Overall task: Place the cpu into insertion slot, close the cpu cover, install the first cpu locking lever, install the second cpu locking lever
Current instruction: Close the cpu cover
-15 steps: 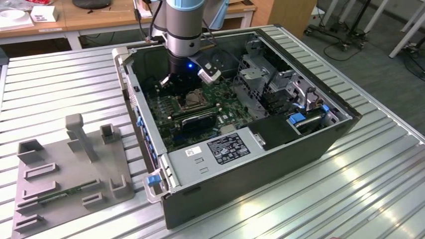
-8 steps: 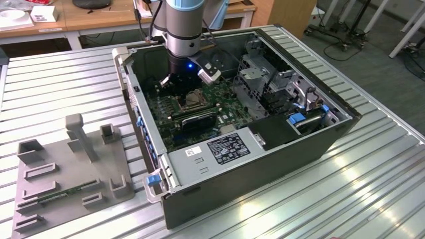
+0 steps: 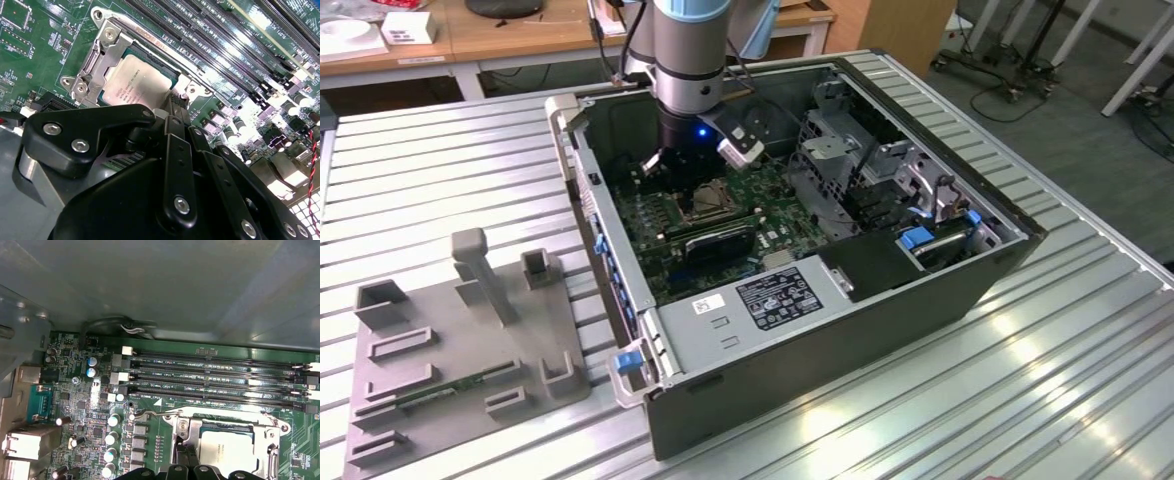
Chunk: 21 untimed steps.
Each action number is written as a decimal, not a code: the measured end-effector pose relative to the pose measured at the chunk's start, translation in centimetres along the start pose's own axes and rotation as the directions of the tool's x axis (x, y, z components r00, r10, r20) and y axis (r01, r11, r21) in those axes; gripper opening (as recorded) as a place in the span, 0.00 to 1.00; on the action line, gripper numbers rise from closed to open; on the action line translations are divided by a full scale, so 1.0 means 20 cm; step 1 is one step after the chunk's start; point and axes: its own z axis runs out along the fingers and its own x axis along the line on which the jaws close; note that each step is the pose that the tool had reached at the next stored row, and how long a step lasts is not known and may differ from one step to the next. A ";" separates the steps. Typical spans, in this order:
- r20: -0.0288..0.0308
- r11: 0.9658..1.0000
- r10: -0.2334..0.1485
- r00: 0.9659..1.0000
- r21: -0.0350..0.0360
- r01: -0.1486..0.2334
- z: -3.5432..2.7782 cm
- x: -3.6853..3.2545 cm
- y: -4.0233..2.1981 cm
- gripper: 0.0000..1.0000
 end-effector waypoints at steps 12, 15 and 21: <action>0.001 1.000 0.000 1.000 -0.001 0.000 -0.028 -0.002 0.003 0.11; 0.001 1.000 0.000 1.000 -0.001 0.000 -0.044 -0.001 0.004 0.11; 0.001 1.000 0.000 1.000 -0.001 0.000 -0.092 -0.001 0.005 0.11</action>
